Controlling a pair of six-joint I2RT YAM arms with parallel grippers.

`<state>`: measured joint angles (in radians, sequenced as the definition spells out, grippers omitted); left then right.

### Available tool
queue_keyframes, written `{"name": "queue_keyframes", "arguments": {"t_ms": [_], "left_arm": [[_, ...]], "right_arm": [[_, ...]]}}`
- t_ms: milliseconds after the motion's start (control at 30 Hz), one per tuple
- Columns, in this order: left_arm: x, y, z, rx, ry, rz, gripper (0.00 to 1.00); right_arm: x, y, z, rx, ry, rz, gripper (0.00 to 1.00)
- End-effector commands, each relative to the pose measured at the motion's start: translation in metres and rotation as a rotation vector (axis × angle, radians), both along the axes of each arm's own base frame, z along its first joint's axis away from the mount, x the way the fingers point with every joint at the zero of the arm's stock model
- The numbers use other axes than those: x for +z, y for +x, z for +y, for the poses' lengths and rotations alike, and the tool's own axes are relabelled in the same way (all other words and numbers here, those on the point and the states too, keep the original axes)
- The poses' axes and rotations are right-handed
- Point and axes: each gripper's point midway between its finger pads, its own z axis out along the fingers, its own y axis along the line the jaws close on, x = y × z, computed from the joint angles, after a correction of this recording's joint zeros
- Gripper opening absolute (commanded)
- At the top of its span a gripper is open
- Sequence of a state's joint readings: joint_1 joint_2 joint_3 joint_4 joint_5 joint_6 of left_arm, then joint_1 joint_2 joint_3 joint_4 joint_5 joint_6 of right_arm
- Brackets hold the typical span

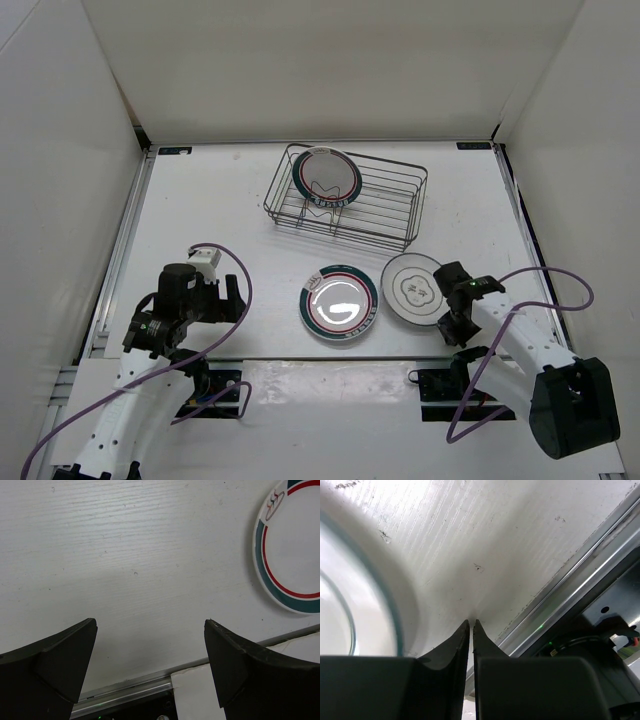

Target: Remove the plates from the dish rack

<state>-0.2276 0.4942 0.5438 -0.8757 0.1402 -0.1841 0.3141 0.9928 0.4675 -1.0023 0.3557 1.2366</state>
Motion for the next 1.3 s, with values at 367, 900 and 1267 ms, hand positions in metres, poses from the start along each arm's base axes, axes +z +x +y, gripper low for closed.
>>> {"name": "queue_keyframes", "arguments": {"t_ms": [367, 900, 1267], "left_arm": [[0.001, 0.000, 0.000, 0.003, 0.001, -0.007, 1.00], [0.001, 0.000, 0.000, 0.003, 0.001, -0.007, 1.00], [0.001, 0.000, 0.001, 0.006, 0.001, -0.008, 1.00]], "right_arm": [[0.000, -0.019, -0.010, 0.026, -0.034, 0.049, 0.09], [0.013, -0.010, -0.014, 0.044, -0.051, -0.005, 0.09], [0.021, -0.006, -0.015, 0.050, -0.053, -0.046, 0.10]]}}
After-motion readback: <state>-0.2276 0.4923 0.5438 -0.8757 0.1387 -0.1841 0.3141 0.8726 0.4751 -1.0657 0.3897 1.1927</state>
